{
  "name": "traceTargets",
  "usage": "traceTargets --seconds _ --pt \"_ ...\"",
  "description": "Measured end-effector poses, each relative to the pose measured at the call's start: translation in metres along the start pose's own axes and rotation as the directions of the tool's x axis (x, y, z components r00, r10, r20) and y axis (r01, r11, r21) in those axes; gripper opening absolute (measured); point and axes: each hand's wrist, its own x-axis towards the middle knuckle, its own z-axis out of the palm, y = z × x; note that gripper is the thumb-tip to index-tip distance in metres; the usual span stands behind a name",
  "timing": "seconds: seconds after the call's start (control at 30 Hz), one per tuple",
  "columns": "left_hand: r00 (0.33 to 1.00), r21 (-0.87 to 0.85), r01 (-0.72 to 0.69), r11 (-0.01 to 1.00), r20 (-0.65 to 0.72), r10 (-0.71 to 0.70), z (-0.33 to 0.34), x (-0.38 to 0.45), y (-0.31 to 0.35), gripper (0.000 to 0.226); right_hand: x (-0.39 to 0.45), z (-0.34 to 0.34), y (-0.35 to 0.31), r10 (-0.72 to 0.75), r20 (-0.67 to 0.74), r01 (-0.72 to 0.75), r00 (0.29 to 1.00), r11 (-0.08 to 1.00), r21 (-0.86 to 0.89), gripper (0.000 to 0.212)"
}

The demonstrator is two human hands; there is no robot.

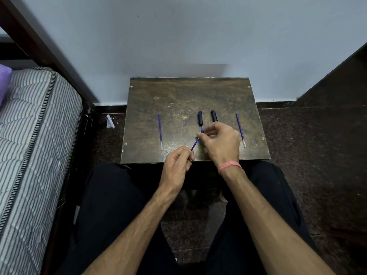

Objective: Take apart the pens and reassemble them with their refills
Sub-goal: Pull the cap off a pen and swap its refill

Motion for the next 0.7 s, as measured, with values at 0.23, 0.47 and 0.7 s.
traceTargets --seconds 0.23,0.47,0.7 --pt "1.0 -0.03 0.027 0.999 -0.014 -0.027 0.0 0.003 0.002 0.035 0.005 0.006 -0.007 -0.03 0.002 0.029 1.0 0.983 -0.179 0.013" --pt "0.998 -0.056 0.059 0.997 -0.015 -0.06 -0.002 0.003 0.003 0.036 0.003 -0.004 -0.009 -0.049 0.024 0.052 0.998 0.987 -0.15 0.018" --pt "0.998 -0.051 0.059 0.997 -0.003 -0.059 -0.001 0.001 0.005 0.032 -0.033 -0.028 -0.001 -0.015 0.079 0.01 0.997 0.998 0.06 0.028"
